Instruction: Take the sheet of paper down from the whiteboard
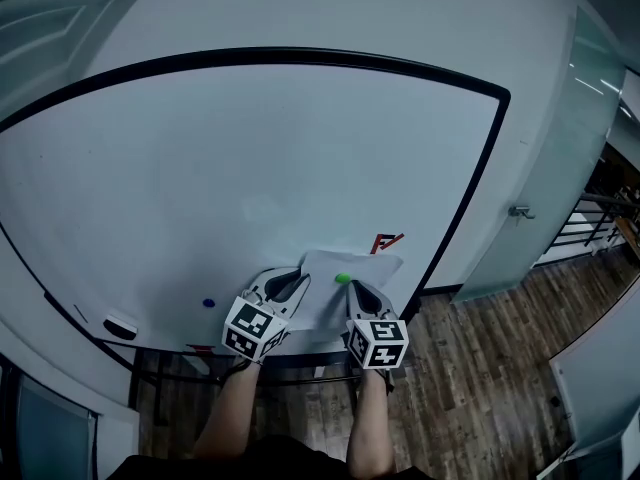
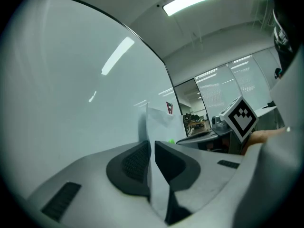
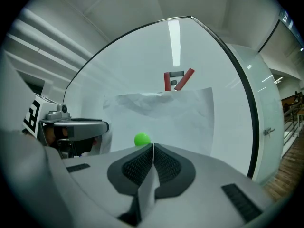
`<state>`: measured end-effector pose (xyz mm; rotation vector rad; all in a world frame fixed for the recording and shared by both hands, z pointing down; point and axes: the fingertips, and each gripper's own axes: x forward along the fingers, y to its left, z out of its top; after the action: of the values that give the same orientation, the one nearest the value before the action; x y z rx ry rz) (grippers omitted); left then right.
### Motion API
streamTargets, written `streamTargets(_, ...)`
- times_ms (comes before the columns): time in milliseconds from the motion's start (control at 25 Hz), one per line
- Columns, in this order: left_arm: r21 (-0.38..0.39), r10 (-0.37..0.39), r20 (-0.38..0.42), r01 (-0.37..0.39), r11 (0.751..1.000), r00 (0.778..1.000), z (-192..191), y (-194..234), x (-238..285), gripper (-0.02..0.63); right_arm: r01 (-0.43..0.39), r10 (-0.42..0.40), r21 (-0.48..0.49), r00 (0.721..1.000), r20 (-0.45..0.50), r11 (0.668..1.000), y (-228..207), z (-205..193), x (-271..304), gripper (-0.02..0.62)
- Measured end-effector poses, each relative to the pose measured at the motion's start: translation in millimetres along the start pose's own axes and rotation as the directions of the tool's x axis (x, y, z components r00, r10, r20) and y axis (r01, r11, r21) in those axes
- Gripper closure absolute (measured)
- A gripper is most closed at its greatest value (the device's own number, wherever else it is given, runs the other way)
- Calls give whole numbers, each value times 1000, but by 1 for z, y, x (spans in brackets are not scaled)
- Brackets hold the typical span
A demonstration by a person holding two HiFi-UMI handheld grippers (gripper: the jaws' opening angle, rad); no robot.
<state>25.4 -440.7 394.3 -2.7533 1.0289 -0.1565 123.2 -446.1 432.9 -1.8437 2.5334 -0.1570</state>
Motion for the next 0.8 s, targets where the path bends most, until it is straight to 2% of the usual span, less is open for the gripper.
streamTargets(200,-20,19,14,-19,1000,1000,3,3,0,581,4,-4,-13,1000,6,1000,-4,5,0,571)
streamTargets(600,-196,-1,58,12,980,998,-22,2,-8,584,5,-5,-26,1000,8,1000,-1,3,-9,569)
streamTargets(800,-227,-15,72,31,973,997,-27,-1,-12,586,8,-8,-36,1000,-2,999,-2,-2,-13,569)
